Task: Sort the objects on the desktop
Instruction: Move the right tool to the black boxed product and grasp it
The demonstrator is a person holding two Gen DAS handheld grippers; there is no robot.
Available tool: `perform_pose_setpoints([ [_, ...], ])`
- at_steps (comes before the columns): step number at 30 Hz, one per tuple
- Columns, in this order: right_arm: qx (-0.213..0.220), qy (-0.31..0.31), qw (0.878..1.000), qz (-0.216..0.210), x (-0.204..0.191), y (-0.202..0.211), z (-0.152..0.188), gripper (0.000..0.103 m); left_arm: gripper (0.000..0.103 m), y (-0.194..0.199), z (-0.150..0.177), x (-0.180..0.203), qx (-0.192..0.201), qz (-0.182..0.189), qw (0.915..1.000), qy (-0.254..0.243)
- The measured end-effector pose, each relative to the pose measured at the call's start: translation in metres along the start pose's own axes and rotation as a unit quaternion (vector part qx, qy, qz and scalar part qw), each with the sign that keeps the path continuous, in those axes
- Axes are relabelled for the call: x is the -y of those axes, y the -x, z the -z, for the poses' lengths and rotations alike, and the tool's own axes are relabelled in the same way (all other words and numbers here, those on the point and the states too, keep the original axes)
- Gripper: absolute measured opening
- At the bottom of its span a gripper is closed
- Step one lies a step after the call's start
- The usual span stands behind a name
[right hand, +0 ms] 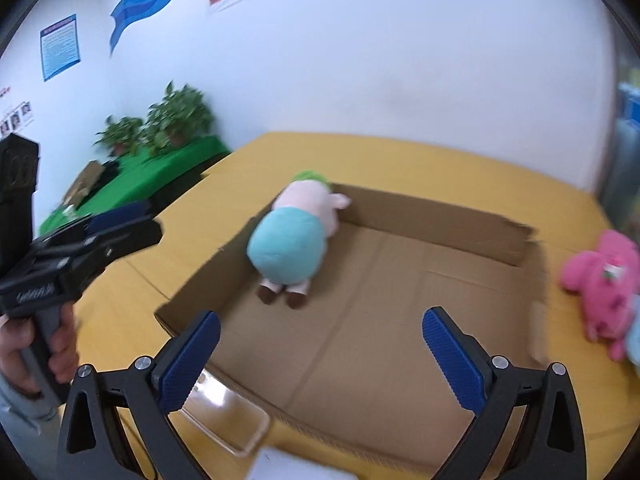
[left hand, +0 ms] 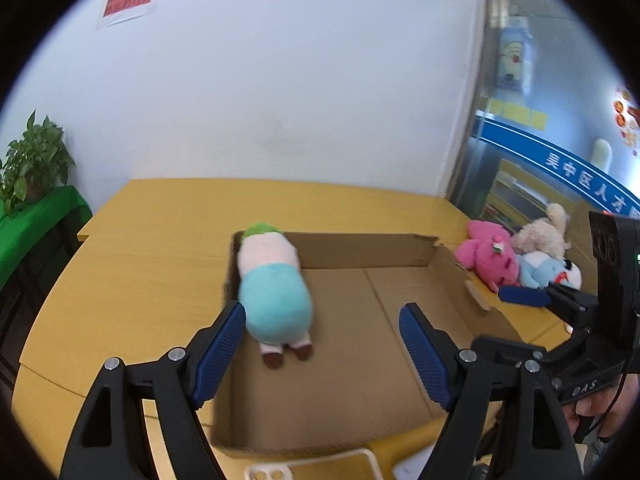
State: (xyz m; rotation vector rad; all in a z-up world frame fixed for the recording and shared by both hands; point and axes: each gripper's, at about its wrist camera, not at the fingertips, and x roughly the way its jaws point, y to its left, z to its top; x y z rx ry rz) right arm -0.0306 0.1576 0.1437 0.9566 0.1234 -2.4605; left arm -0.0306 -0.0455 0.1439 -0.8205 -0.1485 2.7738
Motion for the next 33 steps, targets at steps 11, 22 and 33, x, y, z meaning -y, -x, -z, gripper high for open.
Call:
perform_pose_setpoints([
  [11, 0.031, 0.003, 0.999, 0.027, 0.008, 0.078, 0.046, 0.103, 0.08, 0.047, 0.032, 0.077, 0.019, 0.029, 0.9989, -0.03],
  [22, 0.029, 0.0, 0.999, -0.028, 0.034, 0.083, 0.087, 0.103, 0.08, 0.042, 0.068, 0.09, -0.022, 0.033, 0.9991, -0.017],
  [33, -0.141, 0.033, 0.976, -0.161, 0.041, 0.043, 0.217, 0.103, 0.08, 0.002, 0.179, 0.091, -0.204, 0.11, 0.9722, 0.034],
])
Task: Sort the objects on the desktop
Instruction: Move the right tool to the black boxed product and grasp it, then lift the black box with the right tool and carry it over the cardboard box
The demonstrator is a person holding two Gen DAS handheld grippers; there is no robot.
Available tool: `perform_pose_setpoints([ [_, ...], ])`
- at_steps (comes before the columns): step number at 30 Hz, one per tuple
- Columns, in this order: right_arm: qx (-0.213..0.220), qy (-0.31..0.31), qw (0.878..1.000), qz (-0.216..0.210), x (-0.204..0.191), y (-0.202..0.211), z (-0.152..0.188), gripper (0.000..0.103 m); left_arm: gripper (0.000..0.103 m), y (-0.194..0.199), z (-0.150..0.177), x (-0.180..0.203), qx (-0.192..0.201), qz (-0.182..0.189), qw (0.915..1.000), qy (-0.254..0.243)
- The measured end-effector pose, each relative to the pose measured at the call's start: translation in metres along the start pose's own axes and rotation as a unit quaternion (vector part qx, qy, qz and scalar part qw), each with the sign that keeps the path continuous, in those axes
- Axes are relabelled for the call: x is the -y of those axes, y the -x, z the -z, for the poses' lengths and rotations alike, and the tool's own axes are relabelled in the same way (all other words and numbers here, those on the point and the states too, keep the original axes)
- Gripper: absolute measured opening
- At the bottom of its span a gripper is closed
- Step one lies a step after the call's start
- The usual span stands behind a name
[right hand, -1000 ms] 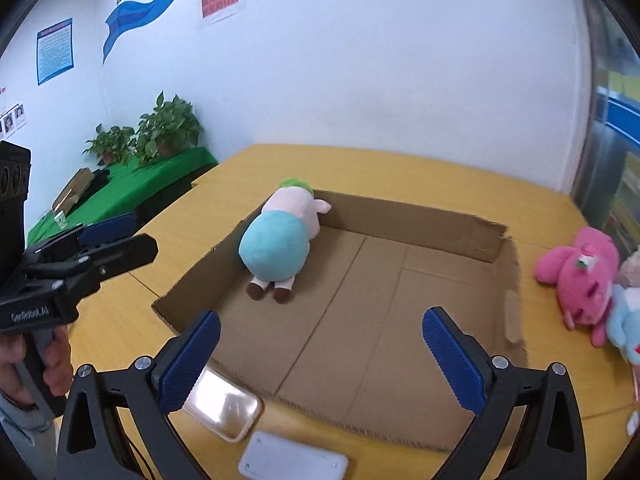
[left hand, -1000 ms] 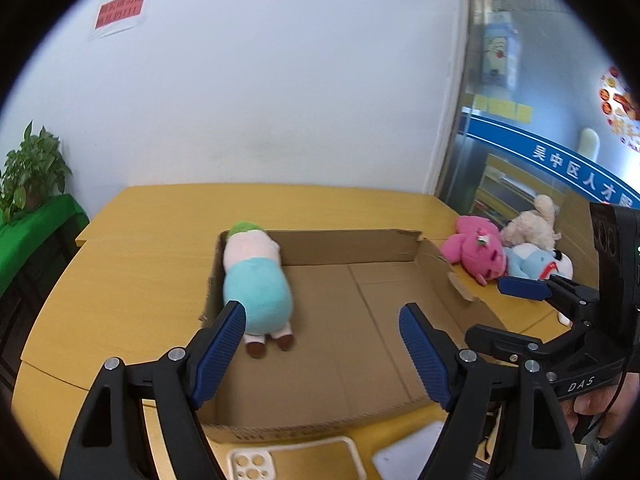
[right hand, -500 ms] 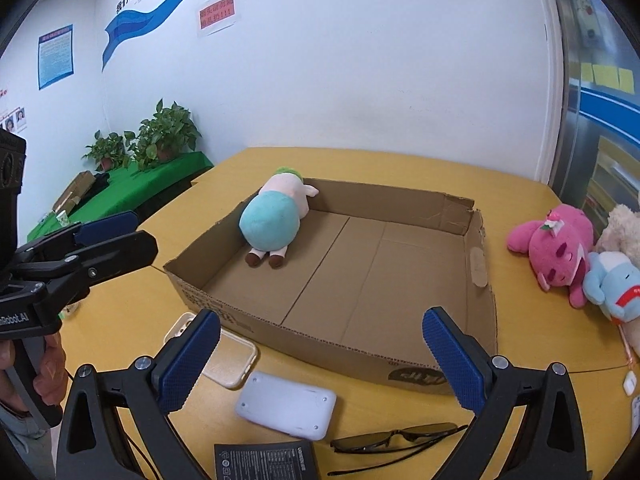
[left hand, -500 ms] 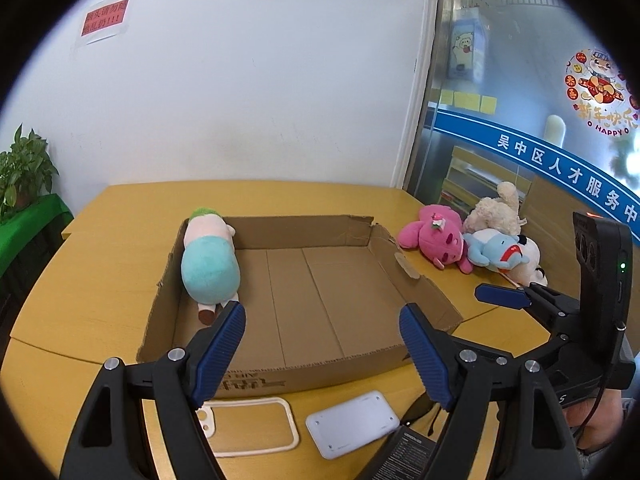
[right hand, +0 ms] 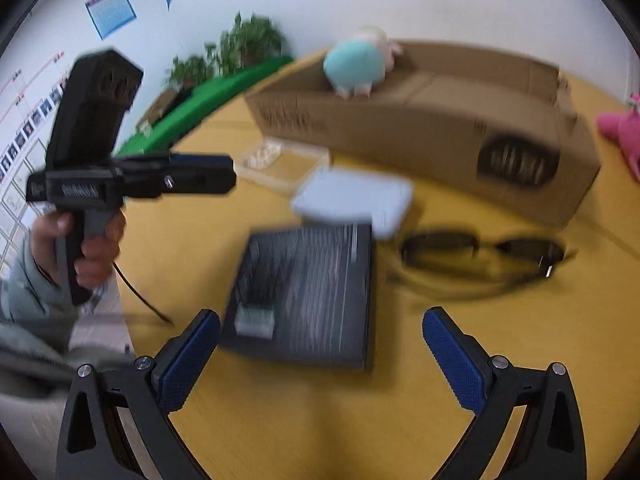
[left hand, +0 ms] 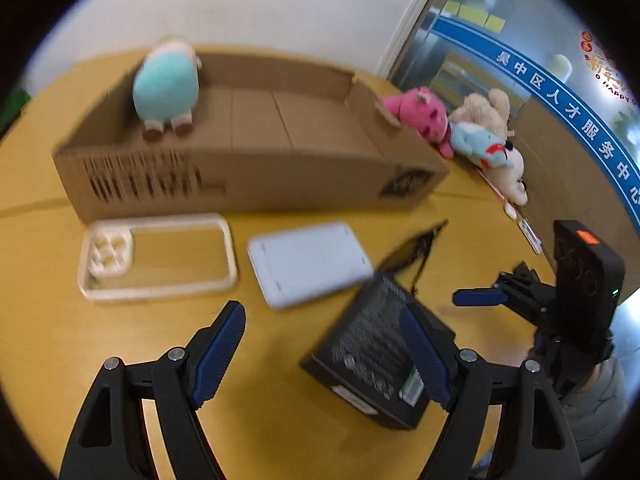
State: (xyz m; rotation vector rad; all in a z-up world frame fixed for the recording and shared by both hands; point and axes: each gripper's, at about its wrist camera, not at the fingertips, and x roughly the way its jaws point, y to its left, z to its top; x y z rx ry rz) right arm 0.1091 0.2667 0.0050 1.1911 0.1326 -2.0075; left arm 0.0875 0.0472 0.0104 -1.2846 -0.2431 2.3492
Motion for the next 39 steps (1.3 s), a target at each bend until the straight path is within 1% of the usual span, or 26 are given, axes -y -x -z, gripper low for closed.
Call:
perform_pose_setpoints([
  [2, -0.014, 0.002, 1.0, 0.002, 0.0, -0.008, 0.009, 0.103, 0.08, -0.007, 0.008, -0.002, -0.02, 0.013, 0.9997, 0.01],
  [5, -0.021, 0.001, 1.0, 0.002, -0.002, -0.02, 0.015, 0.103, 0.08, -0.014, 0.016, -0.007, -0.037, 0.038, 0.9982, 0.027],
  [8, -0.018, 0.01, 0.999, -0.024, -0.017, -0.031, 0.011, 0.103, 0.08, -0.018, 0.02, -0.014, -0.048, 0.049, 0.9967, 0.043],
  [9, -0.015, 0.018, 0.999, -0.026, -0.025, -0.034, 0.009, 0.103, 0.08, -0.019, 0.021, -0.016, -0.05, 0.049, 0.9966, 0.044],
  [12, 0.004, 0.015, 0.997, -0.078, -0.039, -0.034, 0.004, 0.101, 0.078, -0.02, 0.027, -0.024, -0.057, 0.048, 0.9958, 0.054],
  [13, 0.012, 0.012, 0.997, -0.077, -0.039, -0.032, 0.005, 0.101, 0.078, -0.02, 0.03, -0.026, -0.058, 0.05, 0.9955, 0.056],
  [15, 0.009, 0.012, 0.999, -0.049, -0.037, -0.034, 0.006, 0.102, 0.078, -0.022, 0.032, -0.029, -0.06, 0.058, 0.9948, 0.06],
  [16, -0.001, 0.014, 0.999, -0.031, -0.036, -0.038, 0.007, 0.102, 0.078, -0.023, 0.033, -0.03, -0.061, 0.06, 0.9945, 0.061],
  [17, -0.007, 0.018, 1.0, -0.022, -0.036, -0.04, 0.007, 0.101, 0.077, -0.026, 0.035, -0.031, -0.065, 0.061, 0.994, 0.063],
  [18, -0.013, 0.029, 0.999, -0.02, -0.041, -0.043, 0.007, 0.101, 0.077, -0.028, 0.035, -0.031, -0.069, 0.062, 0.9936, 0.064],
  [20, -0.017, 0.047, 0.999, -0.018, -0.049, -0.046, 0.007, 0.098, 0.075, -0.029, 0.036, -0.031, -0.065, 0.071, 0.9933, 0.064],
  [21, -0.019, 0.059, 0.998, -0.012, -0.056, -0.049, 0.007, 0.096, 0.072, -0.029, 0.036, -0.03, -0.063, 0.073, 0.9934, 0.063],
  [22, -0.022, 0.063, 0.998, -0.005, -0.058, -0.052, 0.006, 0.091, 0.071, -0.029, 0.036, -0.031, -0.061, 0.076, 0.9931, 0.065],
  [24, -0.024, 0.063, 0.998, 0.016, -0.059, -0.058, 0.005, 0.09, 0.069, -0.028, 0.035, -0.033, -0.058, 0.076, 0.9931, 0.069],
  [29, -0.012, 0.064, 0.997, 0.035, -0.065, -0.058, 0.005, 0.088, 0.068, -0.024, 0.034, -0.034, -0.052, 0.068, 0.9943, 0.065],
  [31, -0.007, 0.07, 0.997, 0.046, -0.069, -0.057, 0.004, 0.088, 0.068, -0.02, 0.032, -0.033, -0.044, 0.065, 0.9949, 0.063],
  [33, 0.01, 0.07, 0.996, 0.051, -0.073, -0.051, -0.002, 0.087, 0.068, -0.01, 0.026, -0.032, -0.027, 0.063, 0.9959, 0.06],
  [35, 0.032, 0.072, 0.996, 0.052, -0.077, -0.037, -0.006, 0.087, 0.068, 0.006, 0.016, -0.027, -0.002, 0.061, 0.9969, 0.05],
  [36, 0.05, 0.078, 0.994, 0.058, -0.08, -0.027, -0.014, 0.087, 0.068, 0.015, 0.009, -0.023, 0.011, 0.059, 0.9974, 0.041],
  [38, 0.071, 0.088, 0.991, 0.068, -0.085, -0.013, -0.027, 0.087, 0.068, 0.035, -0.009, -0.015, 0.044, 0.053, 0.9975, 0.016],
  [39, 0.09, 0.098, 0.988, 0.078, -0.088, 0.0, -0.039, 0.087, 0.068, 0.045, -0.021, -0.01, 0.06, 0.051, 0.9969, 0.002],
])
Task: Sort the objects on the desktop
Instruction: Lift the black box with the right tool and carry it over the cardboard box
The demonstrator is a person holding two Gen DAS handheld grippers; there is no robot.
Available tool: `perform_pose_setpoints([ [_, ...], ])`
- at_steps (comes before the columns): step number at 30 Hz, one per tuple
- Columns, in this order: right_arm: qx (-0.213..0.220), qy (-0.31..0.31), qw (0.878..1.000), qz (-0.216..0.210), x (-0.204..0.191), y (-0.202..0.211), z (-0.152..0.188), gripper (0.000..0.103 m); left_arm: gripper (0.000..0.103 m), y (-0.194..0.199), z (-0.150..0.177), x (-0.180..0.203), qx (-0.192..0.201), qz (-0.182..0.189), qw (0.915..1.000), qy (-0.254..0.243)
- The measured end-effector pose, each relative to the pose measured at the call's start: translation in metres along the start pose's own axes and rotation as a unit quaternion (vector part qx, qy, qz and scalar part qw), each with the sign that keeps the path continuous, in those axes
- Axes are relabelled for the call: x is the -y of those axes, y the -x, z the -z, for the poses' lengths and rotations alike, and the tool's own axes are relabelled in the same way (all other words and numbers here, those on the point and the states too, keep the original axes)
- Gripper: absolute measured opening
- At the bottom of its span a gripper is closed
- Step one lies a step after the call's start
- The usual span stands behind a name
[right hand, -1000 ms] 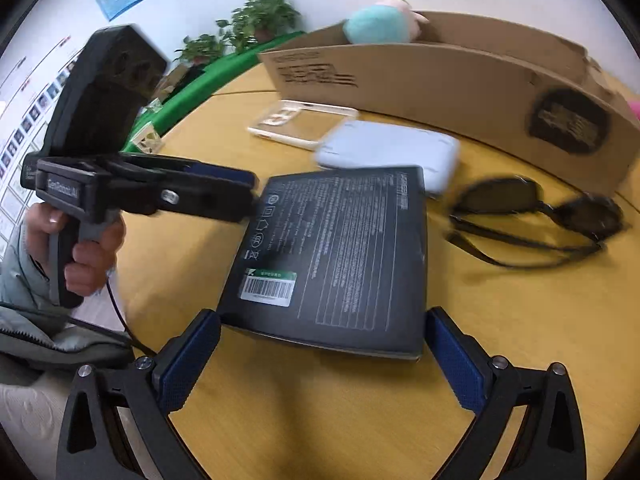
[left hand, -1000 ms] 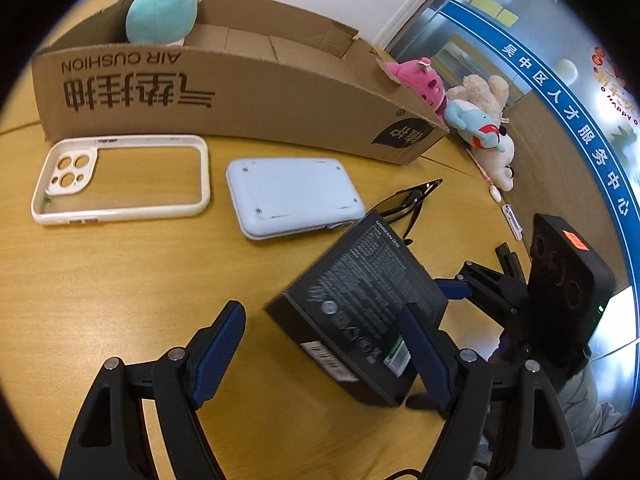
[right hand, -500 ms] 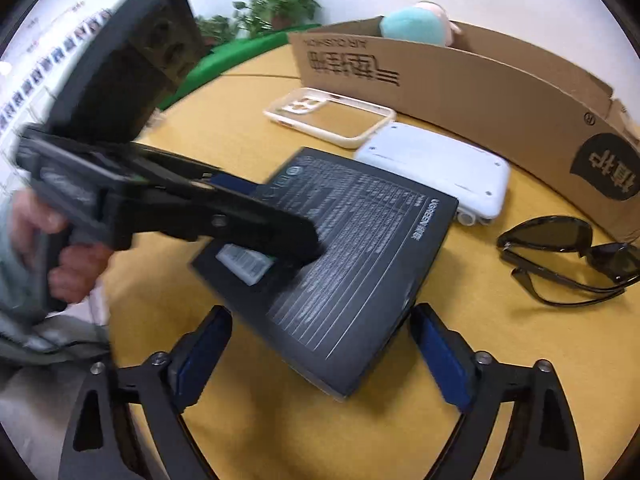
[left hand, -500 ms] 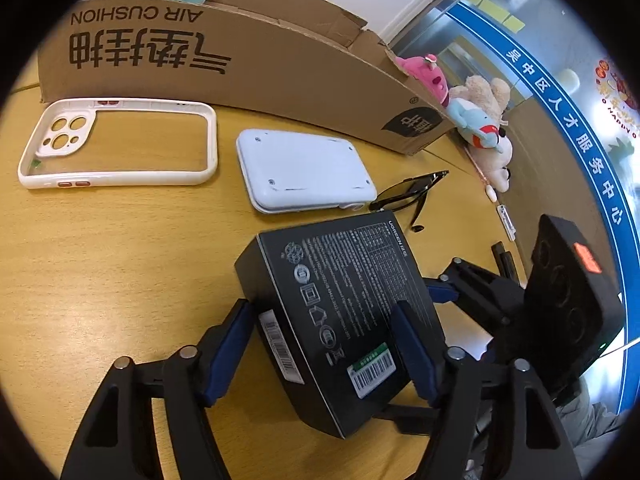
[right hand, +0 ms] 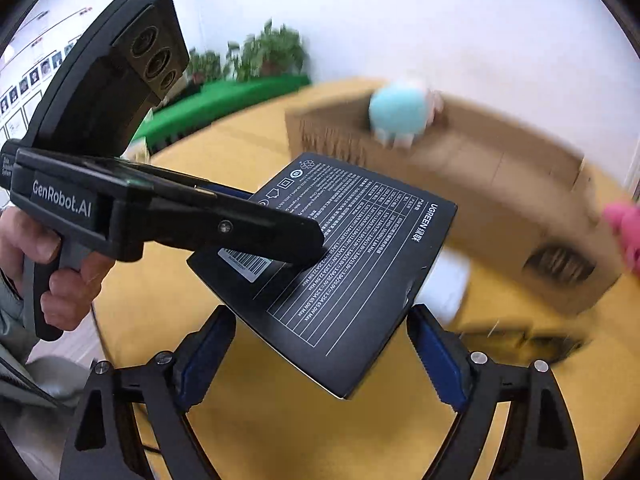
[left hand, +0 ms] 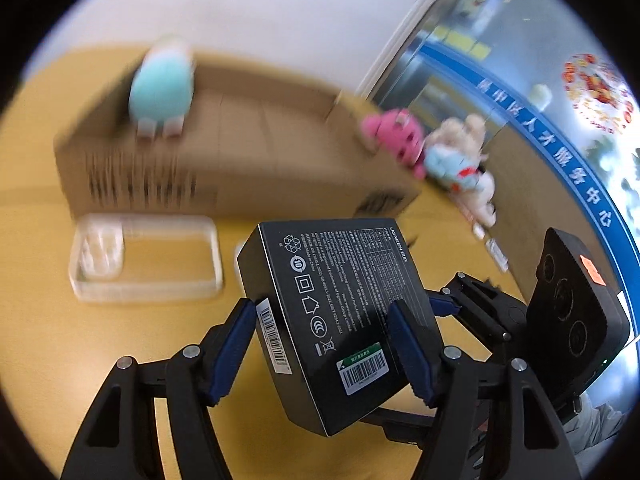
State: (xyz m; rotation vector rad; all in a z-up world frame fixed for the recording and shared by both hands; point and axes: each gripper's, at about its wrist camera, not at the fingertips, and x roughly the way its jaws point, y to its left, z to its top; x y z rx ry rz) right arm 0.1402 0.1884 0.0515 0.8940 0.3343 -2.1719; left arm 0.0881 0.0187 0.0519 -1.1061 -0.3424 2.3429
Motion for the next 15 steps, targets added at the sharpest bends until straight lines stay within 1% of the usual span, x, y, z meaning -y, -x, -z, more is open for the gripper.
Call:
perform_pose_setpoints([
  [2, 0.024, 0.012, 1.0, 0.015, 0.004, 0.014, -0.021, 0.087, 0.068, 0.016, -0.028, 0.011, 0.032, 0.0, 0.9991, -0.029],
  [3, 0.045, 0.02, 0.998, 0.028, 0.007, 0.026, -0.038, 0.087, 0.068, 0.022, -0.041, 0.015, 0.045, 0.0, 0.9982, -0.041],
  [4, 0.057, 0.025, 0.997, 0.035, 0.01, 0.033, -0.049, 0.087, 0.068, 0.032, -0.059, 0.023, 0.066, -0.002, 0.9959, -0.062],
  [6, 0.093, 0.038, 0.993, 0.056, 0.018, 0.053, -0.078, 0.087, 0.068, 0.046, -0.083, 0.035, 0.094, -0.007, 0.9915, -0.09],
  [7, 0.106, 0.044, 0.991, 0.065, 0.02, 0.06, -0.089, 0.087, 0.068, 0.056, -0.1, 0.044, 0.115, -0.01, 0.9874, -0.108],
  [9, 0.136, 0.055, 0.986, 0.085, 0.025, 0.078, -0.115, 0.087, 0.068, 0.066, -0.123, 0.054, 0.138, -0.012, 0.9817, -0.13],
  [12, 0.168, 0.062, 0.978, 0.11, 0.034, 0.098, -0.146, 0.087, 0.068, 0.081, -0.162, 0.068, 0.171, -0.009, 0.9725, -0.158],
  [15, 0.189, 0.063, 0.972, 0.122, 0.045, 0.111, -0.171, 0.087, 0.068, 0.088, -0.189, 0.078, 0.191, -0.01, 0.9654, -0.178],
])
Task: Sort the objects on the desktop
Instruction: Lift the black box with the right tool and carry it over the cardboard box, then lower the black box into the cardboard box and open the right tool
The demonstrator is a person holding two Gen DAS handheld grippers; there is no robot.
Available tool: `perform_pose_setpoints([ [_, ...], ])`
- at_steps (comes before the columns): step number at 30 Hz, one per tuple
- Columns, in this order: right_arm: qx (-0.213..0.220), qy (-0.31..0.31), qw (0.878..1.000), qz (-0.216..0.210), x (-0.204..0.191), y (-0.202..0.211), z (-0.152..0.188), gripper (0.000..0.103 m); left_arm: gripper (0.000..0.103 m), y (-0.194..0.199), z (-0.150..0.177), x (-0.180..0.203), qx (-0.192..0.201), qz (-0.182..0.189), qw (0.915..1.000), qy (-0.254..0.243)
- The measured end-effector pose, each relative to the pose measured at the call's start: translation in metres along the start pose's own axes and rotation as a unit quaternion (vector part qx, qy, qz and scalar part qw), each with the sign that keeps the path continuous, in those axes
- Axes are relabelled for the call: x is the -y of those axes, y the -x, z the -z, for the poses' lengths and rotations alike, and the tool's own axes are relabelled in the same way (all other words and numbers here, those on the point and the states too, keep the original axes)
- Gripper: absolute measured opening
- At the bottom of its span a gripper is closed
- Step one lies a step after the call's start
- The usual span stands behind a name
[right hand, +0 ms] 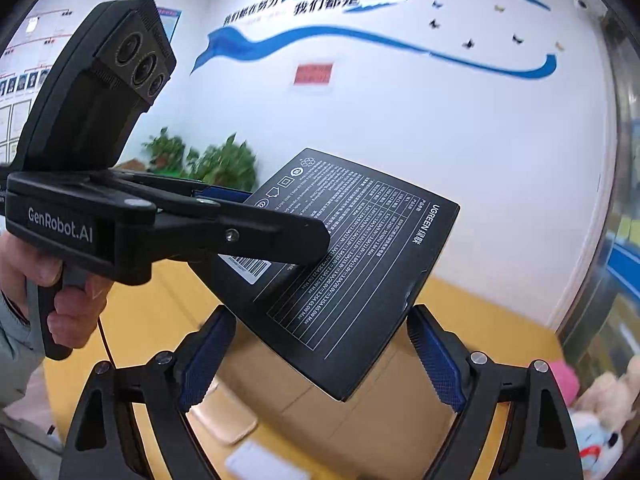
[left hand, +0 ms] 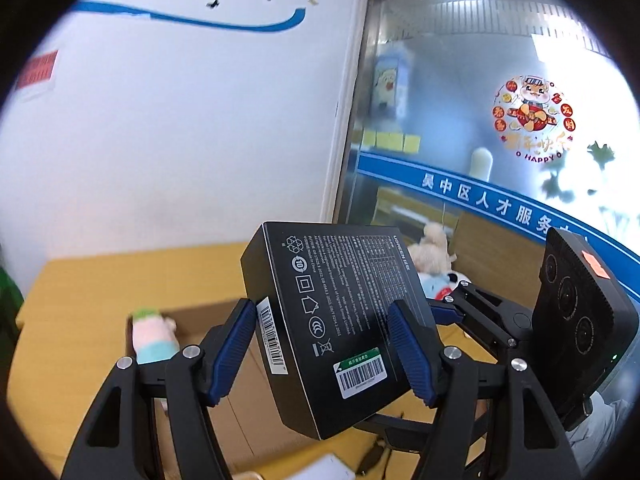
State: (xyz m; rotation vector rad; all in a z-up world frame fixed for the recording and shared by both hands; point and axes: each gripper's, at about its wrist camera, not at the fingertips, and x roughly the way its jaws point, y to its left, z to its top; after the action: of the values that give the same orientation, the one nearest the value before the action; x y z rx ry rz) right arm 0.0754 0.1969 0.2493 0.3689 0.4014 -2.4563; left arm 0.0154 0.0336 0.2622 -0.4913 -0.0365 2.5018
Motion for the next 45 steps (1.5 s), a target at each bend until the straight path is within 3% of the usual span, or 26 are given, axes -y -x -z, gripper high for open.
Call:
perform_pose_setpoints([
  [6, 0.019, 0.007, 1.0, 0.014, 0.028, -0.011, -0.036, 0.087, 0.068, -0.014, -0.042, -0.011, 0.021, -0.003, 0.9995, -0.021],
  [14, 0.02, -0.004, 1.0, 0.002, 0.054, -0.065, -0.057, 0.087, 0.068, -0.048, -0.063, -0.039, 0.023, -0.016, 0.9994, -0.021],
  [21, -0.005, -0.02, 1.0, -0.019, 0.089, -0.124, -0.049, 0.087, 0.068, -0.097, -0.067, -0.082, -0.002, -0.023, 0.9997, 0.0],
  [29, -0.073, -0.059, 0.995, -0.039, 0.122, -0.214, -0.007, 0.087, 0.068, -0.175, -0.033, -0.141, -0.072, -0.015, 0.9959, 0.053],
  [37, -0.175, -0.124, 0.974, -0.08, 0.144, -0.305, 0.07, 0.087, 0.068, -0.25, 0.03, -0.186, -0.163, -0.013, 0.9778, 0.131],
  [45, -0.267, -0.182, 0.939, -0.12, 0.153, -0.369, 0.128, 0.087, 0.068, -0.306, 0.077, -0.207, -0.262, -0.039, 0.9465, 0.184],
])
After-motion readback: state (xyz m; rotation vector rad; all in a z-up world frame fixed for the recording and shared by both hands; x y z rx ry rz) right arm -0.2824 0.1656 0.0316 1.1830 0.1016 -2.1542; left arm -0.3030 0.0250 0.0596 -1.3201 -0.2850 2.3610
